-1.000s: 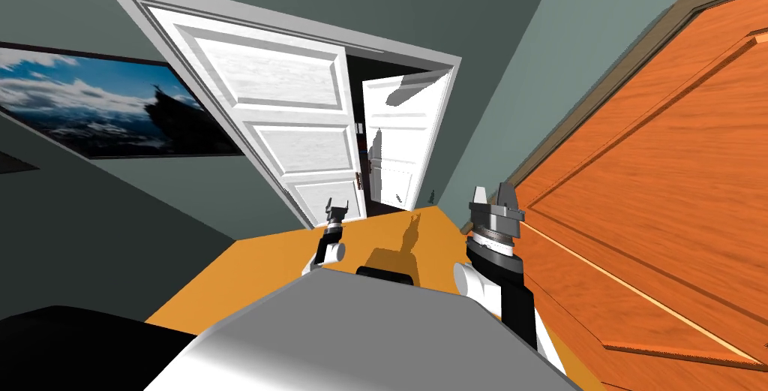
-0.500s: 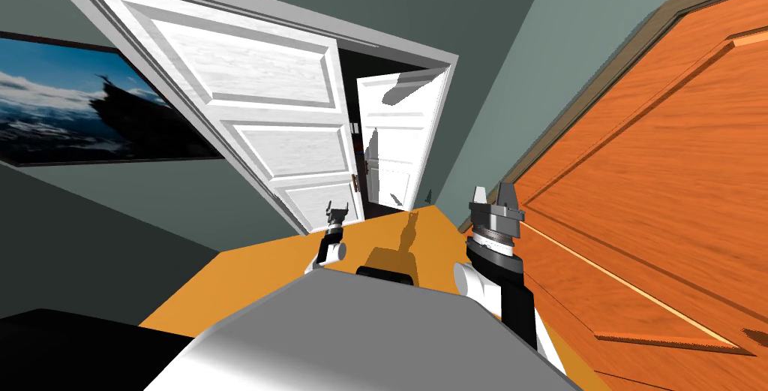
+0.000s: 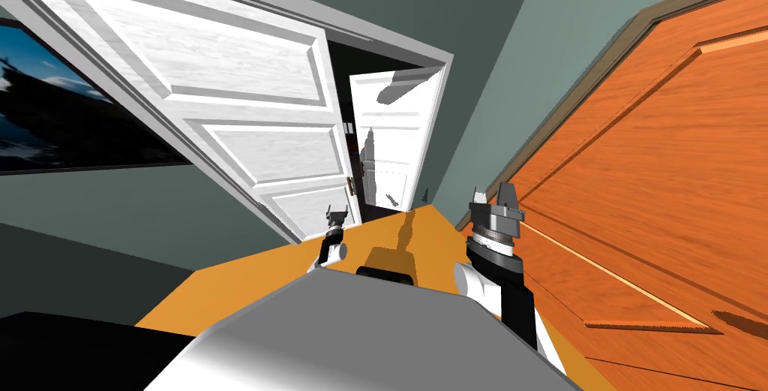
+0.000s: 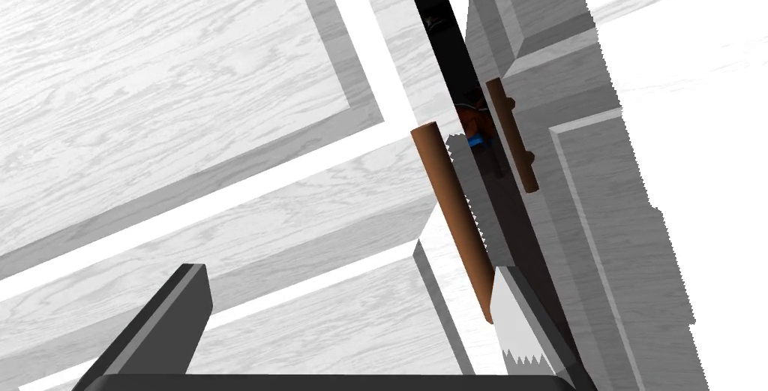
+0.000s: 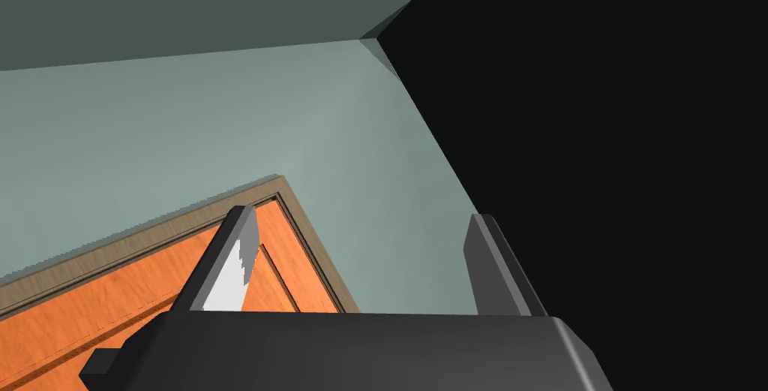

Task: Push the door open

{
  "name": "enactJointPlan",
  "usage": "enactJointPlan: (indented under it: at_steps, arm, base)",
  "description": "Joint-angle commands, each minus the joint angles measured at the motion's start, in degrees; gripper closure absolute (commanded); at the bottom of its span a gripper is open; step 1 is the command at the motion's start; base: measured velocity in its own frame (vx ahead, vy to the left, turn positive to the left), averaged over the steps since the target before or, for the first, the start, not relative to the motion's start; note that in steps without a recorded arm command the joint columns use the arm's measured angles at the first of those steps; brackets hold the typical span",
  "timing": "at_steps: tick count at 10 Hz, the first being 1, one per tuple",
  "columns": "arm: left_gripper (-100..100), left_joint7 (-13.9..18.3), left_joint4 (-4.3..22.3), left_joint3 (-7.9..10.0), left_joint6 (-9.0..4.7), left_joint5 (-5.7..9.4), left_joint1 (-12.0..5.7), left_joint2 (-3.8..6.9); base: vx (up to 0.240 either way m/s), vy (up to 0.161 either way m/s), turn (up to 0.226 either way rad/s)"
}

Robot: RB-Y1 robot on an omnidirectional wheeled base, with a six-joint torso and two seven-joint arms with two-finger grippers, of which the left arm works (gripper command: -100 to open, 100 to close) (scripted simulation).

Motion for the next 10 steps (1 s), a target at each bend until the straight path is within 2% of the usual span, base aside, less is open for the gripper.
enactJointPlan:
  at_steps: [1, 5, 6, 10]
  arm:
    - [-100, 1.1, 1.74, -0.02, -0.63, 0.46, -0.6, 0.03]
    - [-100, 5.91, 7.81, 0.3, -1.97, 3.49, -2.93, -0.06]
    - [-100, 5.91, 7.81, 0.3, -1.97, 3.49, -2.93, -0.06]
    - [-100, 10.24, 13.28, 0.58, -3.19, 6.22, -5.03, -0.22]
  base:
    - [0.063, 0.031, -0.035]
    - [0.073, 0.037, -0.095]
    - [0.051, 0.04, -0.025]
    - [0.066, 0.04, -0.084]
